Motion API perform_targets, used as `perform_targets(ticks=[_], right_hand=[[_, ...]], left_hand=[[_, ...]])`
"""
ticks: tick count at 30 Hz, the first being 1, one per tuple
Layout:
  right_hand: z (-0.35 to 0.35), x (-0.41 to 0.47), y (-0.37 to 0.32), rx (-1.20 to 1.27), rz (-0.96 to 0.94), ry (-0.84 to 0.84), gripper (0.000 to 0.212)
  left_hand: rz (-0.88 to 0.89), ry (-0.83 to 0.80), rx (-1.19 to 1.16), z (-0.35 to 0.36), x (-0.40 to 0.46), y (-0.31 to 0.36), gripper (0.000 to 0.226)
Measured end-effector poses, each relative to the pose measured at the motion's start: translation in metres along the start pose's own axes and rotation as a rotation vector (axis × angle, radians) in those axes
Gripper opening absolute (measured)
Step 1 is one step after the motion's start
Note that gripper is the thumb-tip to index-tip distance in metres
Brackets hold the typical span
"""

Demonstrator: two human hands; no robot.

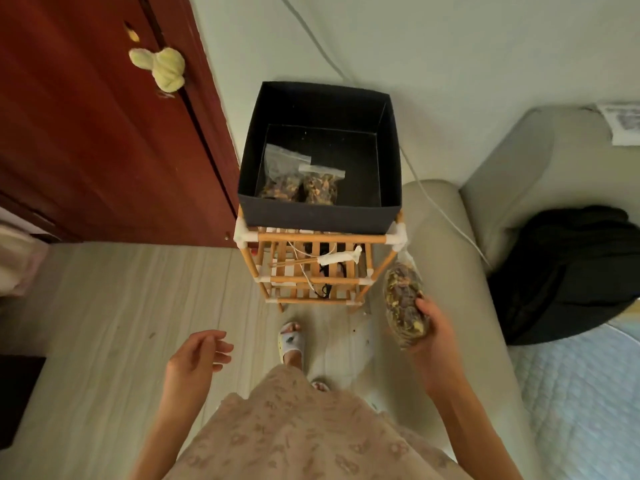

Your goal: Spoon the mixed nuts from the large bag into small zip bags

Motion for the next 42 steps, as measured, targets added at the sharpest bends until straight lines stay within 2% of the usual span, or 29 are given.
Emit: perform_targets(ticks=[2,5,7,9,11,13,16,19,22,25,28,33,42], right_hand=[[0.017,0.018,-0.017,0.003,-0.048,-0.026,0.028],[0.046,0.045,-0.041,0.035,-0.086,-0.063,0.044],[0.071,0.062,-0.060,0.012,-0.126,-0.134,0.044],[0.096,0.079,-0.077,-0.026,-0.172,-0.193,0.044],[0.117,0.098,-0.090,-0.077,-0.201,-0.206,0.047],[0.132,0.120,-0.097,-0.132,-0.211,-0.197,0.041],[0.146,0.153,-0.096,-0.293,-0.226,-0.148,0.029],[0.149,0.183,-0.088,-0.558,-0.235,-0.071,0.041],[0.149,0.204,-0.079,-0.796,-0.198,-0.057,0.069],[0.151,0.218,-0.069,-1.018,-0.159,-0.122,0.083],[0.147,0.226,-0.059,-1.224,-0.093,-0.149,0.082],[0.142,0.227,-0.044,-1.416,-0.008,-0.217,0.074],[0.148,0.220,-0.048,-1.571,0.144,-0.363,0.079]], left_hand=[[0.037,-0.017,0.017,0.012,0.026,0.022,0.028],[0.117,-0.007,0.040,0.025,0.066,0.058,0.025],[0.178,0.034,0.038,0.026,0.090,0.082,0.020],[0.238,0.051,0.046,0.027,0.112,0.106,0.025],[0.273,0.009,0.043,0.031,0.134,0.129,0.035],[0.281,-0.058,0.056,0.041,0.156,0.149,0.041],[0.286,-0.167,0.078,0.063,0.183,0.174,0.045],[0.342,-0.188,0.164,0.081,0.202,0.190,0.046],[0.346,-0.165,0.227,0.091,0.219,0.196,0.046],[0.322,-0.160,0.236,0.098,0.232,0.198,0.045],[0.315,-0.143,0.220,0.102,0.235,0.199,0.044],[0.287,-0.110,0.149,0.104,0.236,0.195,0.042],[0.281,-0.081,0.118,0.102,0.238,0.193,0.042]])
Point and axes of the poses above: each hand's wrist, its own x-axis towards the middle knuckle, its own z-axis out of the palm, y = z × x, the point moved 6 cm from there along x, towards the middle knuckle, and after that the axes turned 6 degrees about -z, right-handed, at the moved point
